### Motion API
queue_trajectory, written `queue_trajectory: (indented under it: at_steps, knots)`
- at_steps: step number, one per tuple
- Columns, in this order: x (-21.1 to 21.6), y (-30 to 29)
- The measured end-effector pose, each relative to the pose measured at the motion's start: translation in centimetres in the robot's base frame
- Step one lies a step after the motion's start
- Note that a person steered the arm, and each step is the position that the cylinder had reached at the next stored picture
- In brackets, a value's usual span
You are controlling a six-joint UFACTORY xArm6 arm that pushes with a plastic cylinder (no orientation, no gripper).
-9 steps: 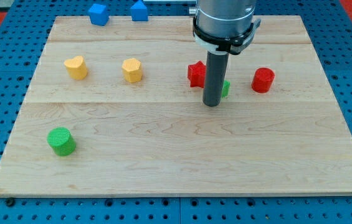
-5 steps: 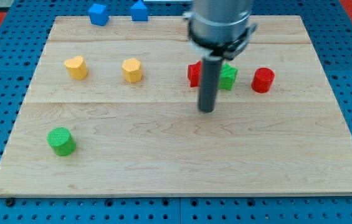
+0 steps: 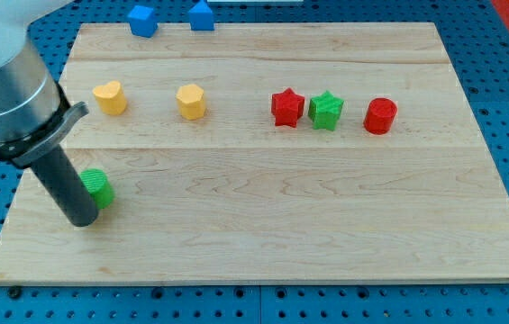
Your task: Push the green circle to the right of the yellow heart
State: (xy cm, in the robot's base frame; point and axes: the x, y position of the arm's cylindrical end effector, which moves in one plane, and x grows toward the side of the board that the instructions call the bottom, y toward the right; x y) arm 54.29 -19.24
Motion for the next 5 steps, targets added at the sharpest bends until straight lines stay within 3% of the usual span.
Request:
queue_trajectory:
  at_steps: [1,4,5]
  knots:
    - [-3.3,0.0]
    - [-3.0,0.0]
    - [-0.9,-2.1]
